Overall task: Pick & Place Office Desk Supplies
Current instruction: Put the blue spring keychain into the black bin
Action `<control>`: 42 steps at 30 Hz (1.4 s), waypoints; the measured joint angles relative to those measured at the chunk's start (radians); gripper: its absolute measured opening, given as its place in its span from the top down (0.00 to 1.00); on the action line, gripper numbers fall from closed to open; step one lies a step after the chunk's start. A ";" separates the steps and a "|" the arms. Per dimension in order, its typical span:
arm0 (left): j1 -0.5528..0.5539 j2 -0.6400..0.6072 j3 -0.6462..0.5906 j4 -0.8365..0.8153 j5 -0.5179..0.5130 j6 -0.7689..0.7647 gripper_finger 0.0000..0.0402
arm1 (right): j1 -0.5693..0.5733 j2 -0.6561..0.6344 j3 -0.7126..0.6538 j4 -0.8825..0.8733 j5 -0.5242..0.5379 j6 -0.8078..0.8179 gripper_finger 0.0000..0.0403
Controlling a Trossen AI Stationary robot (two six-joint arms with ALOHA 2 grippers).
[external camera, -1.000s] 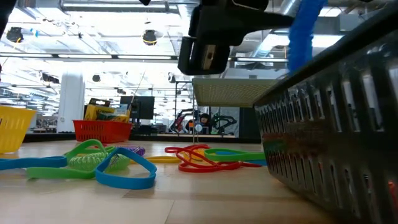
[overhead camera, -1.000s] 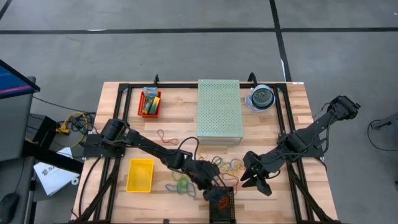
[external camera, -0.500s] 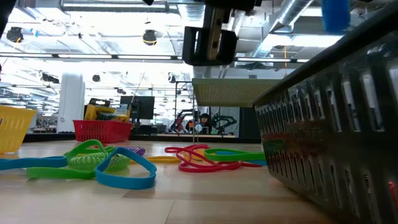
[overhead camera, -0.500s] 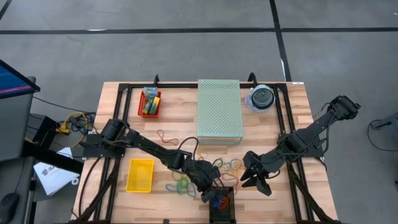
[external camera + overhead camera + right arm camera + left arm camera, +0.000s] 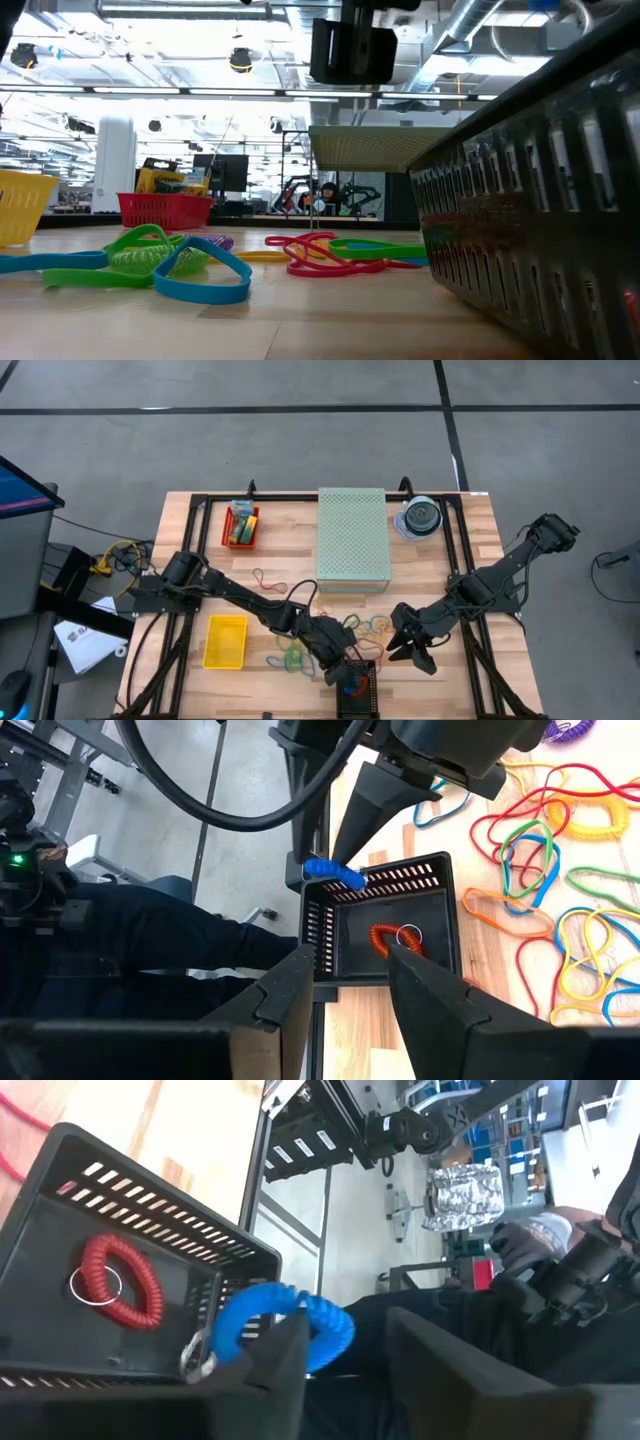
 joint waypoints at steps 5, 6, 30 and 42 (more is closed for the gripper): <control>-0.009 0.000 0.000 -0.001 0.000 -0.004 0.46 | 0.000 0.000 0.000 0.000 0.000 0.000 0.68; -0.009 0.000 0.000 -0.001 -0.001 -0.004 0.44 | 0.000 0.000 0.000 0.000 0.000 0.000 0.68; -0.009 0.000 0.000 0.051 -0.007 -0.005 0.64 | 0.029 0.000 -0.001 0.074 0.019 0.008 0.68; -0.008 0.000 0.000 0.137 0.025 0.017 0.46 | 0.076 0.238 -0.002 0.183 0.031 -0.056 0.64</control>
